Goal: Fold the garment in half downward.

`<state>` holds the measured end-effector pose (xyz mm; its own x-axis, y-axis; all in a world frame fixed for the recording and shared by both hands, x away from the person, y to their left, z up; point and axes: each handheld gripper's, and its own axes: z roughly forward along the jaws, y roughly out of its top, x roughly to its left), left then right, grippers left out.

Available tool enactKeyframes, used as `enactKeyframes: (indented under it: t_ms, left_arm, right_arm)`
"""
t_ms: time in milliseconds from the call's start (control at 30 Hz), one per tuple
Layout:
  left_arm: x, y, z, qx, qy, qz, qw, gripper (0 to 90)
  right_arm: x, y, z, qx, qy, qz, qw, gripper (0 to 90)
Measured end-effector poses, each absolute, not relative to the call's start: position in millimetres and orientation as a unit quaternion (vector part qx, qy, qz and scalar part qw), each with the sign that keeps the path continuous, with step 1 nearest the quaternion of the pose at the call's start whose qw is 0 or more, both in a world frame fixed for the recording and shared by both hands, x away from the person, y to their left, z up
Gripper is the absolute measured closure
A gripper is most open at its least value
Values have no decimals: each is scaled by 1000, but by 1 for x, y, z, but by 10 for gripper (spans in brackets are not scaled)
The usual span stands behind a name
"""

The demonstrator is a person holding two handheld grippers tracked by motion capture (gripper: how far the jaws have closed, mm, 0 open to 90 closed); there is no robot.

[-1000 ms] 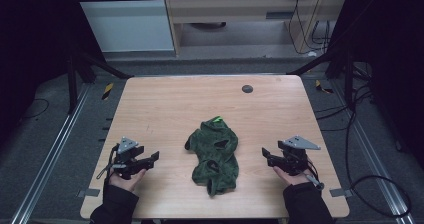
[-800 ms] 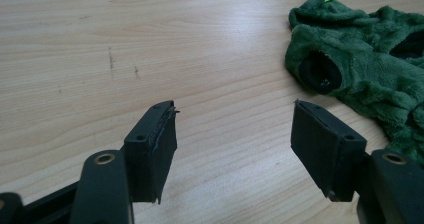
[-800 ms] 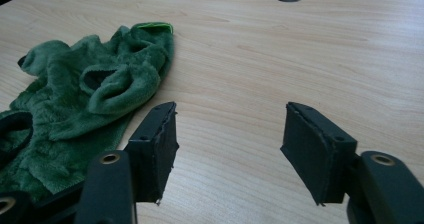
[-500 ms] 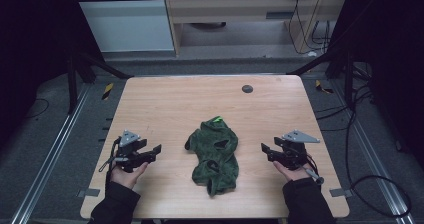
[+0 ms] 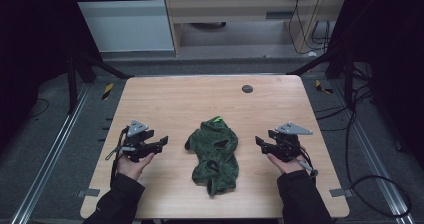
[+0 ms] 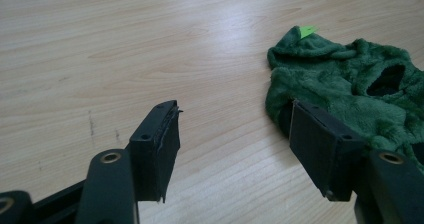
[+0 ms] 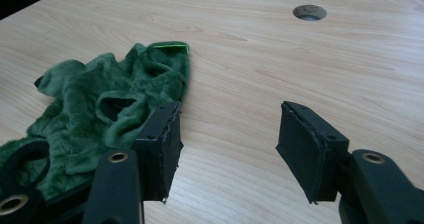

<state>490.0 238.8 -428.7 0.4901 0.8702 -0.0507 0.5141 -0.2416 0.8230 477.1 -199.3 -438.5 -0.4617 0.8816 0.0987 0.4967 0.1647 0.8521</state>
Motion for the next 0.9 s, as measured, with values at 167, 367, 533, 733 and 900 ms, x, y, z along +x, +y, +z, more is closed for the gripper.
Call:
enactKeyframes:
  t_ms: [167,367,533,733,900]
  left_arm:
    - [498,231,-428,762,448,214,415,364]
    - [506,222,-427,769,441,208,413,375]
    - [514,211,-427,776,432,206,411,381]
    - [524,198,-427,777,428,200,416,391]
    - [530,190,-427,785,418,202,410,402]
  right_arm:
    - [484,-190,-436,464,735,443,222,449]
    - [493,-183,-433,462,735,445,220,478]
    - [500,-175,-432,459,740,443,215,504]
    - [508,-168,-432,455,746,439,209,528]
    - [514,-163,-434,454,748,436,210,544]
